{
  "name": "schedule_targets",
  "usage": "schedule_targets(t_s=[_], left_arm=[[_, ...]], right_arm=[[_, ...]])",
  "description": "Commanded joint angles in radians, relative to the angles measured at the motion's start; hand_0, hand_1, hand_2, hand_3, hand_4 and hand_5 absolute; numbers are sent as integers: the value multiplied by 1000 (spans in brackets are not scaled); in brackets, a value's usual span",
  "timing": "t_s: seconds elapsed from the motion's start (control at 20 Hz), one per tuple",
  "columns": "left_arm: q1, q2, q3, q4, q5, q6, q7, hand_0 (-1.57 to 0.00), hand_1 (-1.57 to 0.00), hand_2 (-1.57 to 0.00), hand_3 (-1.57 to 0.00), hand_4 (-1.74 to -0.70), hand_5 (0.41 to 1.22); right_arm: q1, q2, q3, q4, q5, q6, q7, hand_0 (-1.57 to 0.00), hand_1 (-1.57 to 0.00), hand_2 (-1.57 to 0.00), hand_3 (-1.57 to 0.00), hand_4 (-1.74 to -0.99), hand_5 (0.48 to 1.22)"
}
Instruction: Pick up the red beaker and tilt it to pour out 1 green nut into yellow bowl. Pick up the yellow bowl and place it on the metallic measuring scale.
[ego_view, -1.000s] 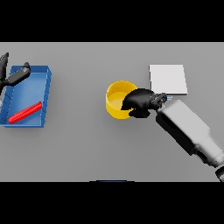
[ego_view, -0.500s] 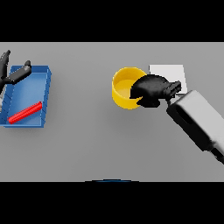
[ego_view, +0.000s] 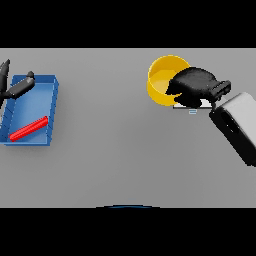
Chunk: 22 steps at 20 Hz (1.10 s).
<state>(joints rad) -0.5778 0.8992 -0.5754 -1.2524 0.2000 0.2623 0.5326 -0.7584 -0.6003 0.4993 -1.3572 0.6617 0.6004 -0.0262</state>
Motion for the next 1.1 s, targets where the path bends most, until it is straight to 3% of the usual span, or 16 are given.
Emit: schedule_targets(t_s=[0.0, 0.15, 0.4, 0.65, 0.9, 1.05], left_arm=[[-2, 2, 0, 0, -3, 3, 12, 1, 1, 1, 1, -804, 735], [-16, 6, -1, -26, 2, 5, 65, 1, 1, 1, 1, -818, 750], [-9, 8, -2, -28, 2, 5, 66, 1, 1, 1, 1, -829, 774], [-7, 11, 1, -13, 2, -1, 68, 1, 1, 1, 1, -818, 756], [-4, 17, -6, -26, -3, 0, 77, 1, 1, 1, 1, -796, 737], [-14, 4, -1, -11, -1, 7, 74, 1, 1, 1, 1, -800, 725]], right_arm=[[-7, -7, -10, 29, -1, -12, -8, -1571, -1571, -1570, -1239, -1720, 1221], [-13, -22, -37, 125, -12, -47, -19, -1571, -1571, -1570, -1211, -1720, 1221], [-37, -22, -43, 290, 7, -129, -59, -1571, -1571, -1571, -1168, -1720, 1221], [-70, 1, -40, 465, 29, -201, -84, -1571, -1571, -1571, -1308, -1723, 1221], [-84, 40, -23, 580, 38, -266, -119, -1571, -1547, -1571, -1460, -1726, 1221], [-94, 58, -23, 629, 31, -279, -97, -1571, -1491, -1566, -1497, -1727, 1221]])
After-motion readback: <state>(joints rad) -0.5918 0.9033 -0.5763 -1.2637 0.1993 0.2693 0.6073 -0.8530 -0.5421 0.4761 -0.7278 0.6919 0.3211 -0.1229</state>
